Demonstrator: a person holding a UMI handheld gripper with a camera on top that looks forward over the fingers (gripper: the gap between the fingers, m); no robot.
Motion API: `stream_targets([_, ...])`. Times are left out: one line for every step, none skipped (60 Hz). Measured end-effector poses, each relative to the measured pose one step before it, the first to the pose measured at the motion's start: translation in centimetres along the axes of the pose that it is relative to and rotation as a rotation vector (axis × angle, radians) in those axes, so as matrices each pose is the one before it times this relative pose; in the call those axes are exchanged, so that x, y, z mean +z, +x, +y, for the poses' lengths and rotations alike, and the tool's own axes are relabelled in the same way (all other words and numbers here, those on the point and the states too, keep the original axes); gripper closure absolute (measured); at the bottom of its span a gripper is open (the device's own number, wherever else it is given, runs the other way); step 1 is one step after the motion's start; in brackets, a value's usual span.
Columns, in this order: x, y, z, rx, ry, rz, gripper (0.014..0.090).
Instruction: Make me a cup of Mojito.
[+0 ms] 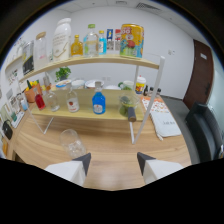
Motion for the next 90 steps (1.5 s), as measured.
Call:
stream_targets([0.279, 0.420, -0.548, 0.0003, 0.00790, 0.00337, 0.0185])
stream_targets([0.251, 0.344, -0.553, 0.0009, 0.00748, 0.00317, 0.0184])
stream_targets([0.275, 0.345, -0.503, 0.0008, 0.00677, 0.00208, 0.0183])
stream_targets([0.279, 0.281, -0.508, 0.0015, 0.00680, 0.00168, 0.0184])
stream_targets([0.332, 0.256, -0.490, 0.0023, 0.00677, 0.00104, 0.0183])
stream_targets([0.325, 0.252, -0.473, 0.0022, 0.00654, 0.00106, 0.0185])
stream_targets([0.304, 0.271, -0.432, 0.0025, 0.00617, 0.00077, 0.0184])
stream_targets([0.358, 0.225, -0.424, 0.0033, 0.00618, 0.00072, 0.0183])
stream_targets([0.355, 0.187, -0.388, 0.0036, 0.00593, -0.00017, 0.0184])
stream_targets([0.344, 0.169, -0.379, 0.0036, 0.00507, -0.00026, 0.0184])
stream_targets([0.357, 0.141, -0.345, 0.0033, 0.00408, -0.00043, 0.0183])
stream_targets([0.367, 0.152, -0.323, 0.0033, 0.00381, -0.00057, 0.0184])
stream_targets([0.377, 0.095, -0.301, 0.0029, 0.00349, -0.00039, 0.0182])
stream_targets([0.374, 0.100, -0.276, 0.0027, 0.00343, -0.00033, 0.0183])
stream_targets([0.383, 0.065, -0.226, 0.0017, 0.00276, 0.00019, 0.0185])
stream_targets([0.355, 0.245, -0.294, 0.0001, 0.00075, -0.00122, 0.0183])
stream_targets([0.309, 0.031, -0.163, 0.0009, 0.00113, 0.00004, 0.0184])
stream_targets([0.300, 0.100, -0.118, 0.0005, 0.00005, 0.00027, 0.0184])
stream_targets([0.331, 0.109, -0.143, 0.0006, 0.00026, 0.00013, 0.0184])
stream_targets([0.340, 0.082, -0.160, 0.0009, -0.00062, -0.00027, 0.0187])
stream_targets([0.330, 0.046, -0.139, 0.0006, -0.00097, -0.00152, 0.0191])
stream_targets([0.338, -0.098, -0.043, 0.0015, 0.00003, 0.00034, 0.0199])
stream_targets([0.473, 0.107, -0.055, 0.0001, -0.00061, 0.00050, 0.0207])
stream_targets([0.370, 0.165, -0.234, 0.0001, -0.00492, -0.00130, 0.0219])
stream_targets([0.305, 0.048, -0.047, 0.0007, -0.00263, -0.00091, 0.0229])
stream_targets([0.329, 0.047, -0.044, 0.0008, -0.00369, -0.00146, 0.0240])
stream_targets([0.307, 0.049, -0.032, 0.0014, -0.00395, -0.00140, 0.0249])
stream_targets([0.292, 0.041, -0.018, 0.0020, -0.00428, -0.00156, 0.0263])
stream_targets([0.272, 0.037, 0.004, 0.0021, -0.00489, -0.00119, 0.0278])
stream_targets([0.285, 0.070, 0.018, 0.0027, -0.00562, 0.00050, 0.0295])
stream_targets([0.262, 0.071, 0.017, 0.0029, -0.00539, 0.00051, 0.0314])
stream_targets([0.240, 0.035, 0.011, 0.0028, -0.00539, -0.00086, 0.0328])
stream_targets([0.193, 0.000, 0.016, 0.0026, -0.00546, -0.00189, 0.0347])
stream_targets([0.141, -0.083, 0.114, 0.0037, -0.00178, -0.00037, 0.0371])
stream_targets([0.213, 0.071, -0.103, 0.0001, -0.00726, -0.00387, 0.0397])
stream_targets([0.181, -0.014, 0.017, 0.0022, -0.00493, -0.00111, 0.0428])
stream_targets([0.133, 0.020, 0.028, 0.0002, -0.00453, -0.00076, 0.0468])
stream_targets([0.122, 0.015, 0.031, -0.0003, -0.00458, -0.00067, 0.0504])
stream_targets([0.122, 0.026, 0.022, -0.0007, -0.00343, -0.00035, 0.0540])
stream_targets([0.086, -0.004, 0.016, -0.0009, -0.00332, -0.00094, 0.0564])
stream_targets([0.080, -0.021, 0.028, -0.0010, -0.00341, -0.00159, 0.0589])
stream_targets([0.069, -0.032, 0.027, -0.0011, -0.00382, -0.00247, 0.0610])
stream_targets([0.086, -0.042, -0.006, 0.0004, -0.00379, -0.00234, 0.0632])
stream_targets([0.058, -0.036, -0.001, 0.0006, -0.00220, -0.00284, 0.0655])
stream_targets([0.043, -0.105, -0.001, 0.0011, -0.00140, -0.00596, 0.0679])
stream_targets([0.021, -0.103, 0.033, 0.0021, -0.00034, -0.00454, 0.0697])
stream_targets([0.021, 0.005, -0.002, 0.0017, -0.00287, 0.00017, 0.0710])
stream_targets([-0.012, 0.009, 0.040, 0.0001, -0.00036, 0.00086, 0.0727])
stream_targets([0.012, 0.002, -0.006, -0.0009, -0.00027, -0.00025, 0.0746])
stream_targets([0.016, 0.003, -0.037, -0.0013, 0.00080, -0.00005, 0.0769])
stream_targets([0.020, 0.010, -0.035, -0.0016, 0.00127, 0.00059, 0.0798])
stream_targets([0.017, 0.032, -0.049, -0.0015, 0.00124, 0.00197, 0.0824])
stream_targets([0.013, 0.066, -0.037, -0.0017, 0.00117, 0.00398, 0.0843])
stream_targets([0.014, 0.018, -0.025, -0.0023, 0.00085, 0.00187, 0.0860])
stream_targets([0.014, 0.051, -0.009, -0.0013, -0.00057, 0.00376, 0.0860])
stream_targets([0.027, -0.028, -0.001, -0.0021, -0.00136, -0.00127, 0.0860])
stream_targets([0.008, -0.018, 0.003, -0.0007, -0.00148, -0.00005, 0.0864])
stream_targets([0.013, 0.009, -0.013, 0.0009, -0.00081, 0.00038, 0.0867])
stream_targets([0.010, -0.015, 0.000, 0.0029, -0.00167, -0.00071, 0.0867])
stream_targets([0.008, 0.032, 0.002, 0.0038, -0.00071, -0.00011, 0.0872])
stream_targets([0.006, 0.006, 0.000, 0.0049, -0.00082, 0.00011, 0.0871])
stream_targets([0.008, 0.022, -0.012, 0.0047, -0.00048, 0.00087, 0.0874])
stream_targets([-0.001, 0.029, -0.038, 0.0053, 0.00113, 0.00184, 0.0876])
stream_targets([-0.017, 0.063, -0.021, 0.0044, 0.00159, 0.00372, 0.0876])
stream_targets([-0.014, 0.081, -0.044, 0.0035, 0.00255, 0.00466, 0.0876])
stream_targets([-0.025, 0.105, -0.039, 0.0013, 0.00179, 0.00645, 0.0878])
stream_targets([-0.032, 0.111, -0.039, 0.0000, 0.00212, 0.00647, 0.0878])
stream_targets([-0.034, 0.074, -0.015, -0.0007, 0.00331, 0.00522, 0.0880])
stream_targets([-0.070, 0.062, -0.043, -0.0020, 0.00270, 0.00383, 0.0879])
stream_targets([-0.111, 0.044, -0.044, 0.0002, 0.00352, 0.00318, 0.0881])
stream_targets([-0.133, 0.007, -0.119, 0.0006, 0.00603, 0.00245, 0.0883])
stream_targets([-0.163, -0.013, -0.101, 0.0005, 0.00574, 0.00176, 0.0883])
stream_targets([-0.188, -0.031, -0.107, 0.0003, 0.00546, 0.00121, 0.0883])
stream_targets([-0.213, -0.031, -0.097, 0.0004, 0.00539, 0.00080, 0.0883])
stream_targets([-0.221, -0.010, -0.121, 0.0001, 0.00538, 0.00151, 0.0885])
stream_targets([-0.143, -0.027, -0.131, 0.0038, 0.00779, 0.00177, 0.0885])
stream_targets([-0.286, -0.041, -0.140, 0.0029, 0.00650, 0.00172, 0.0885])
stream_targets([-0.289, -0.076, -0.125, 0.0016, 0.00404, 0.00052, 0.0886])
stream_targets([-0.305, -0.122, -0.119, 0.0009, 0.00463, -0.00226, 0.0885])
stream_targets([-0.325, -0.154, -0.086, -0.0001, 0.00358, -0.00345, 0.0884])
stream_targets([-0.355, -0.152, -0.113, 0.0007, 0.00495, -0.00302, 0.0885])
stream_targets([-0.361, -0.094, -0.136, 0.0021, 0.00661, 0.00011, 0.0884])
stream_targets([-0.356, -0.074, -0.105, 0.0001, 0.00553, 0.00148, 0.0887])
stream_targets([-0.368, -0.115, -0.051, -0.0022, 0.00375, 0.00084, 0.0887])
stream_targets([-0.344, -0.133, 0.014, -0.0027, 0.00375, 0.00207, 0.0887])
stream_targets([-0.347, -0.126, 0.020, 0.0003, 0.00147, -0.00039, 0.0886])
stream_targets([-0.343, -0.124, 0.016, 0.0029, 0.00371, 0.00044, 0.0887])
stream_targets([-0.338, -0.166, 0.065, 0.0037, 0.00287, -0.00080, 0.0886])
stream_targets([-0.358, -0.243, 0.123, 0.0028, 0.00122, -0.00363, 0.0887])
stream_targets([-0.356, -0.276, 0.151, 0.0023, 0.00039, -0.00463, 0.0887])
